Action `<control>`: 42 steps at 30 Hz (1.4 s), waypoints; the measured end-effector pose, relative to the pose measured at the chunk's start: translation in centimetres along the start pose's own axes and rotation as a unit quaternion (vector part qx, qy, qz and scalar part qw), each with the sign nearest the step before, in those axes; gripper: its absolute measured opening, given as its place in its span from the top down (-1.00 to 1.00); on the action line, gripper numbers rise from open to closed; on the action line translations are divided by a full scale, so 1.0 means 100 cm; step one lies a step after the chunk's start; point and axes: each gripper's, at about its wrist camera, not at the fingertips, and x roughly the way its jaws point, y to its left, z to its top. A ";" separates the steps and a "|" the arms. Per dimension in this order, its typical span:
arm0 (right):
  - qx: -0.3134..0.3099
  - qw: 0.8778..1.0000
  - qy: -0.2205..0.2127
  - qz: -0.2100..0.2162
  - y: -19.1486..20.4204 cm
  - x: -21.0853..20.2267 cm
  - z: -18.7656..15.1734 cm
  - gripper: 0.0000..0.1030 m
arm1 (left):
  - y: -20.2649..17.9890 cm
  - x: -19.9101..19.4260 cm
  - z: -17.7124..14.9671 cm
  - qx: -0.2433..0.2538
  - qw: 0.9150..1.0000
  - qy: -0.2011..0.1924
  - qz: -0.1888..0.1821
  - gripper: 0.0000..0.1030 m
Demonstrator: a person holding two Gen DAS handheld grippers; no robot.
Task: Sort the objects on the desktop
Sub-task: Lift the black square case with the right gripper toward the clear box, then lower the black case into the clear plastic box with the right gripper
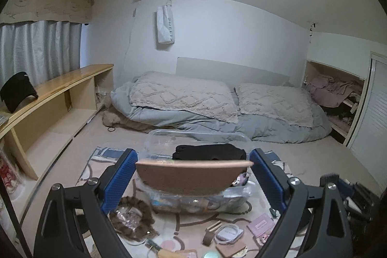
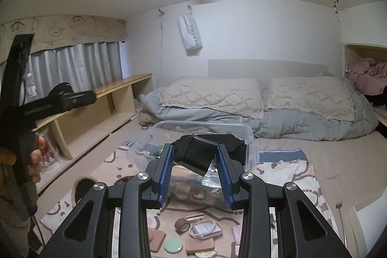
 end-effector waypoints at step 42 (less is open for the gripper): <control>0.035 0.997 0.064 -0.035 -0.011 0.152 0.014 0.29 | 0.075 0.230 -0.027 -0.088 0.988 0.122 -0.034 -0.83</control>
